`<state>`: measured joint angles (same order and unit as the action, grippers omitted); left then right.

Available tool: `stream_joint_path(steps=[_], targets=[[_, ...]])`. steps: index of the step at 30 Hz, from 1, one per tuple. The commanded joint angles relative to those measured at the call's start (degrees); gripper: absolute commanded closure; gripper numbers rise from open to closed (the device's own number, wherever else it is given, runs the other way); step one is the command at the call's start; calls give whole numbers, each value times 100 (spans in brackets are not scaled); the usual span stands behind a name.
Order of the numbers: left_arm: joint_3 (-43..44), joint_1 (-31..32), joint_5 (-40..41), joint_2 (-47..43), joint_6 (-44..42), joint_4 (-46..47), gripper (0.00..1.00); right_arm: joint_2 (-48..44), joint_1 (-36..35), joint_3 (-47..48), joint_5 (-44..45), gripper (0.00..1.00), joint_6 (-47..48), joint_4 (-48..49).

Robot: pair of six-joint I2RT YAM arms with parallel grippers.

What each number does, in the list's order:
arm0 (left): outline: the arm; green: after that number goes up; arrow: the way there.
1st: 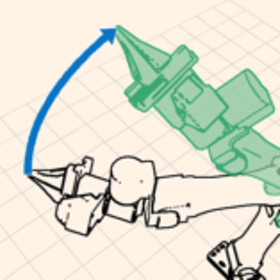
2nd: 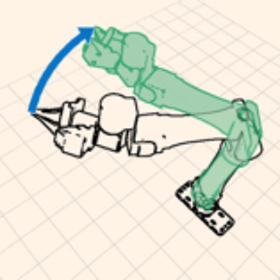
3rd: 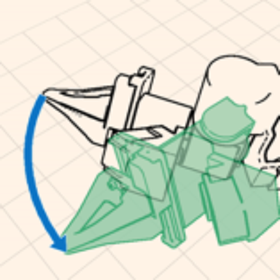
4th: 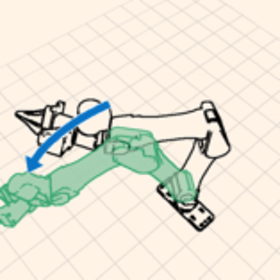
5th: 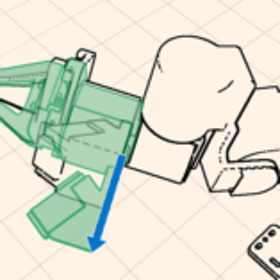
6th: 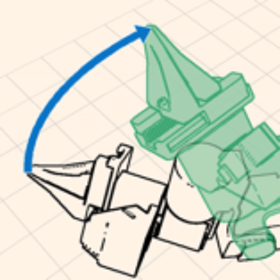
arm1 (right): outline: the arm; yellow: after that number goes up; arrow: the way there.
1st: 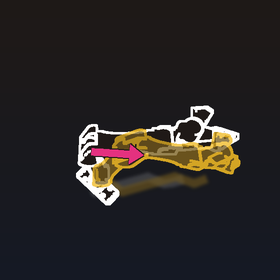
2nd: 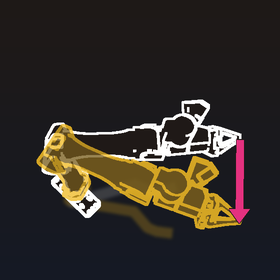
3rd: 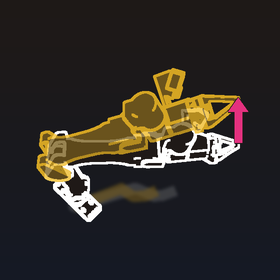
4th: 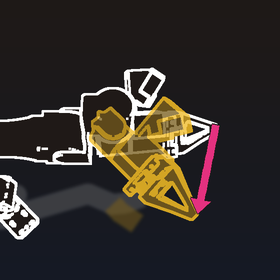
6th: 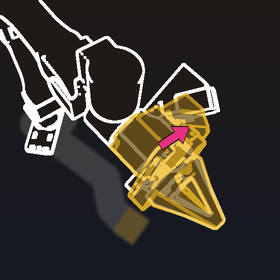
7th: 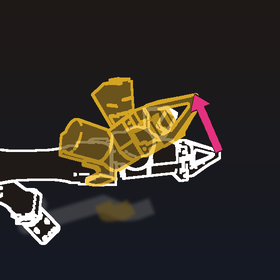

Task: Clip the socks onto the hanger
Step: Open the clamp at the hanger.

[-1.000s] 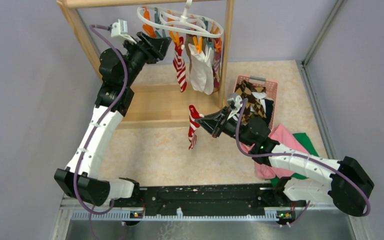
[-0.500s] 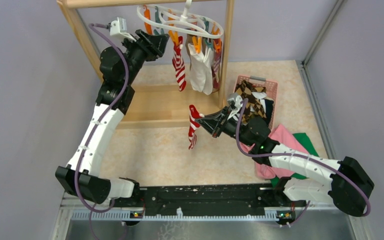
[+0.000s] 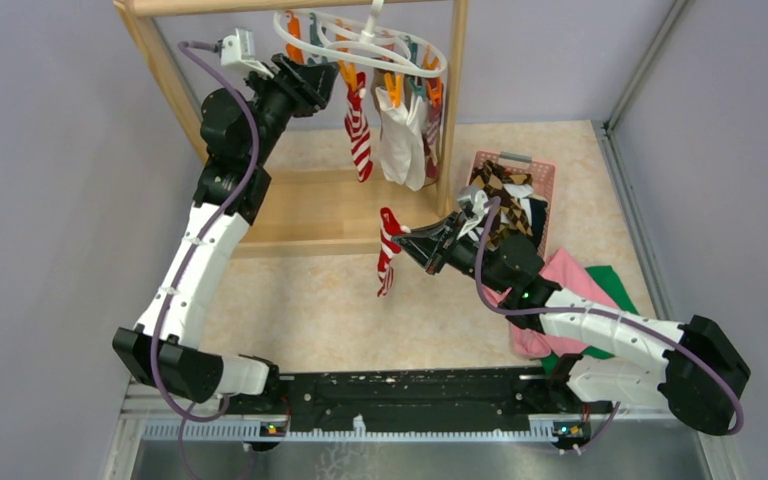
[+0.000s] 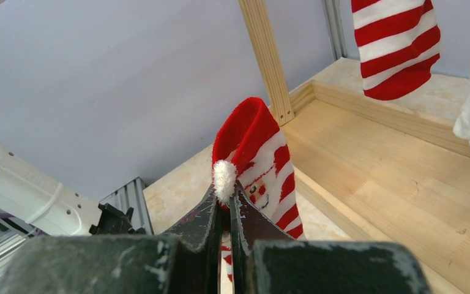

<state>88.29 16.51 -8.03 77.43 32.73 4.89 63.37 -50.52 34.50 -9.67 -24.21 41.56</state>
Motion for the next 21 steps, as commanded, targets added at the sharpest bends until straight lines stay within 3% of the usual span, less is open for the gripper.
stream_joint_path(steps=[1, 12, 21], targets=[[268, 45, 69, 26, -156, 335, 44, -167, -43, -12, 68, 100, 12, 229], [336, 61, 154, 72, -210, 337, 55, -211, -46, -22, 88, 100, 21, 204], [353, 111, 151, 73, -254, 320, 84, -236, -45, -23, 106, 100, 52, 177]])
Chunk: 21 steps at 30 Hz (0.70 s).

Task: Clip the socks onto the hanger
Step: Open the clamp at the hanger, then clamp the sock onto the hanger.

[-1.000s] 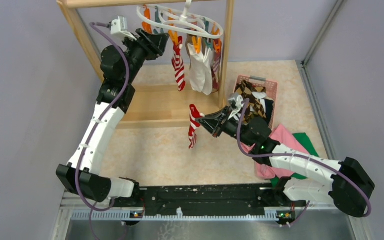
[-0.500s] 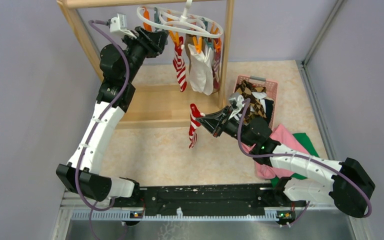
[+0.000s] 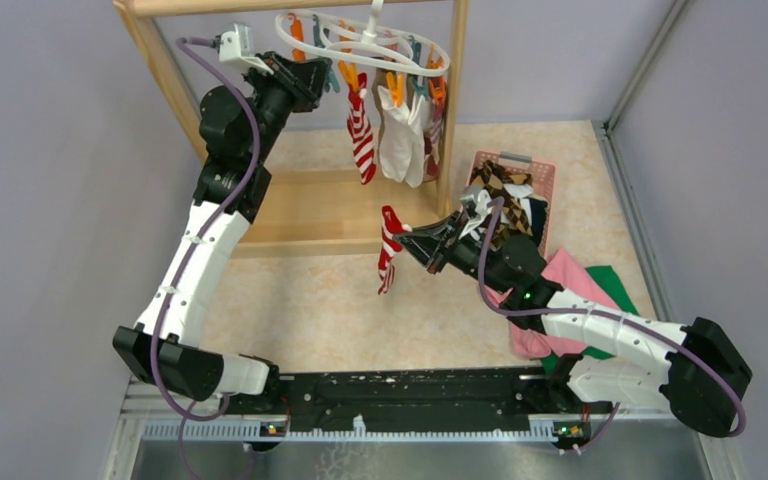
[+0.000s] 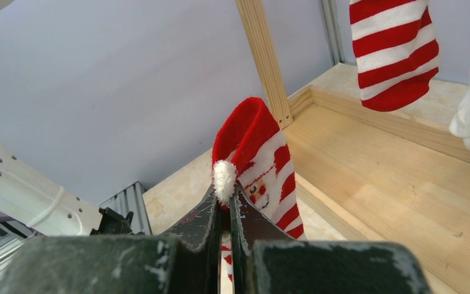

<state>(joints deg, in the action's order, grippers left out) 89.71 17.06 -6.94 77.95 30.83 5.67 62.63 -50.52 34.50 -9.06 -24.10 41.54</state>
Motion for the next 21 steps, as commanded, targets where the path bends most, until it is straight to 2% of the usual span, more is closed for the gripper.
stream_joint_path(steps=[1, 8, 16, 21], targets=[[205, 72, 51, 4, -68, 246, 85, -156, -45, -18, 60, 100, 53, 165], [138, 182, 167, -73, -108, 249, 86, -59, -45, 433, 125, 100, 246, -90], [44, 193, 238, -94, -88, 273, 85, 671, -176, 1664, 340, 100, 702, -471], [44, 193, 237, -104, -73, 259, 85, 1283, -373, 2650, 741, 100, 1364, -892]])
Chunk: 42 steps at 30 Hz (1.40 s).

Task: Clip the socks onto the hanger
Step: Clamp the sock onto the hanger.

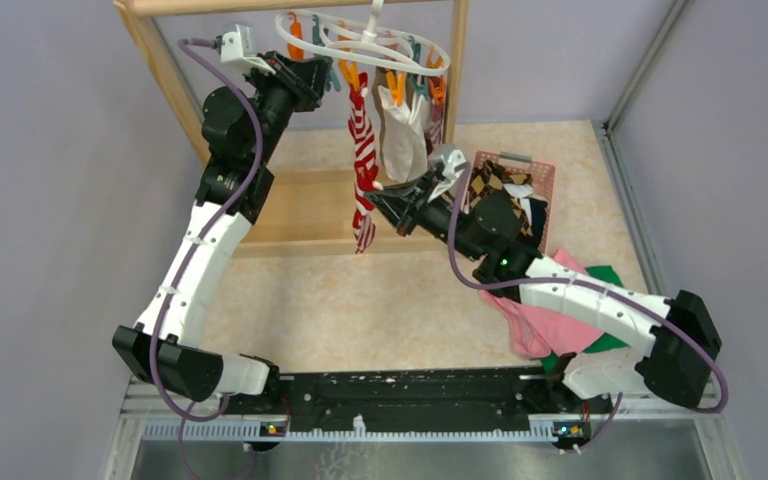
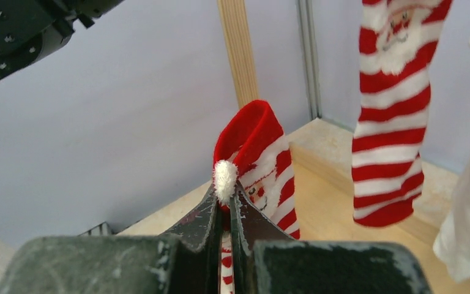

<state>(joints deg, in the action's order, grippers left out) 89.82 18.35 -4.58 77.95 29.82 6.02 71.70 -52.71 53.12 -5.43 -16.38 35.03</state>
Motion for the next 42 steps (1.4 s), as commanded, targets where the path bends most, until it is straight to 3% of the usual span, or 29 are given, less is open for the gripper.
stream_joint_path(steps=[1, 14, 23, 42], targets=[[41, 64, -5, -104, 38, 221, 85, 525, -160, 1004, 415, 100, 657, -330], [25, 68, -14, -167, 81, 206, 85, 1890, -207, 2751, 1247, 100, 1026, -587], [-8, 71, 0, -219, 89, 204, 85, 2146, -187, 3081, 1847, 100, 874, -358], [-26, 72, -41, -223, 137, 204, 85, 2444, -127, 3631, 1966, 100, 715, -401]])
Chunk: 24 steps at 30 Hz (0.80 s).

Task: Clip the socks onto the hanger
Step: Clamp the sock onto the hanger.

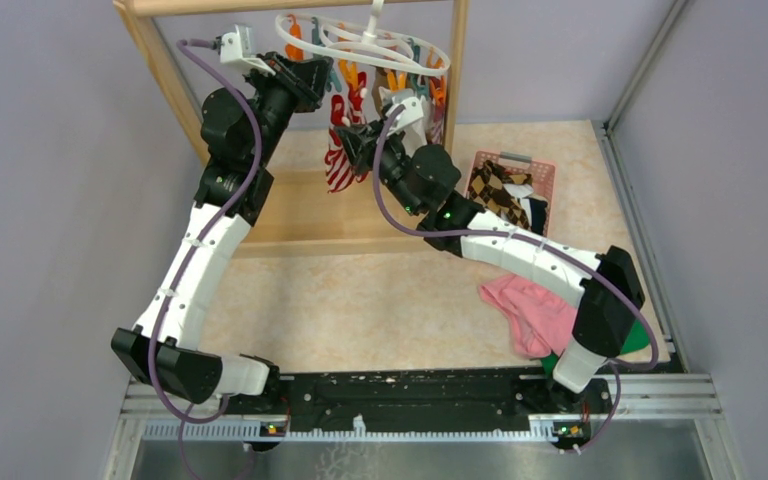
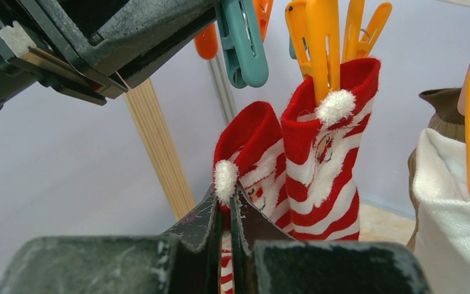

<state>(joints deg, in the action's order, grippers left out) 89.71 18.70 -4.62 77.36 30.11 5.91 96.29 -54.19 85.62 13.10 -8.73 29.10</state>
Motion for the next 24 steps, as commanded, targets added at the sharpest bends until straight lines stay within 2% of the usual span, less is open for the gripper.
stream_joint_path(steps=[1, 24], targets=[[-15, 36, -33, -167, 109, 217, 85, -12, 23, 392, 110, 100, -50, 204], [-32, 54, -54, -169, 109, 217, 85, -9, 58, 616, 93, 100, 64, 354]])
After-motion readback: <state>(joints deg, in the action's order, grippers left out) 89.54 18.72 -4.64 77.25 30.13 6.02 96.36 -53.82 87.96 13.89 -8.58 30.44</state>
